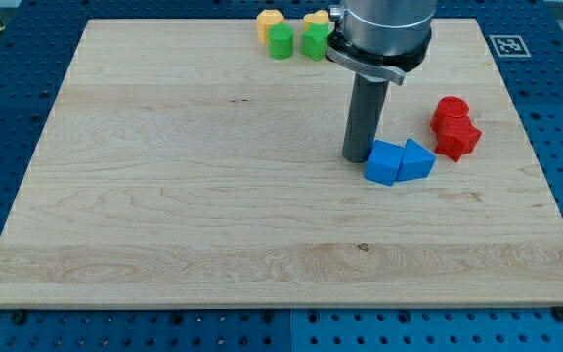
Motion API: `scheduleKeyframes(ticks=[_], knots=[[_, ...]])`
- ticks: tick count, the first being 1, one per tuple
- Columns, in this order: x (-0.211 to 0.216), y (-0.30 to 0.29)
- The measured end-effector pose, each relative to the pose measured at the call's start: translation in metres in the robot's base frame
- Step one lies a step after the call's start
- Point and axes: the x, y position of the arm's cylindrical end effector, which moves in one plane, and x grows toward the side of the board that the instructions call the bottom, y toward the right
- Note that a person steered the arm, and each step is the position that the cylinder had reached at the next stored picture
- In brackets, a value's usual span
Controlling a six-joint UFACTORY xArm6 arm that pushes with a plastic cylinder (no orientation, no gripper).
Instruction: Move the blue triangle along with blue cube to the center right
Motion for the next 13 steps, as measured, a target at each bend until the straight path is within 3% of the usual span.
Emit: scheduleKeyframes(ticks=[3,6,7,8,9,13], knots=[[0.017,0.027],[0.089,0.016],[0.073,-0.02],[0.038,-0.022],[0.034,0.008],[0.074,0.037]])
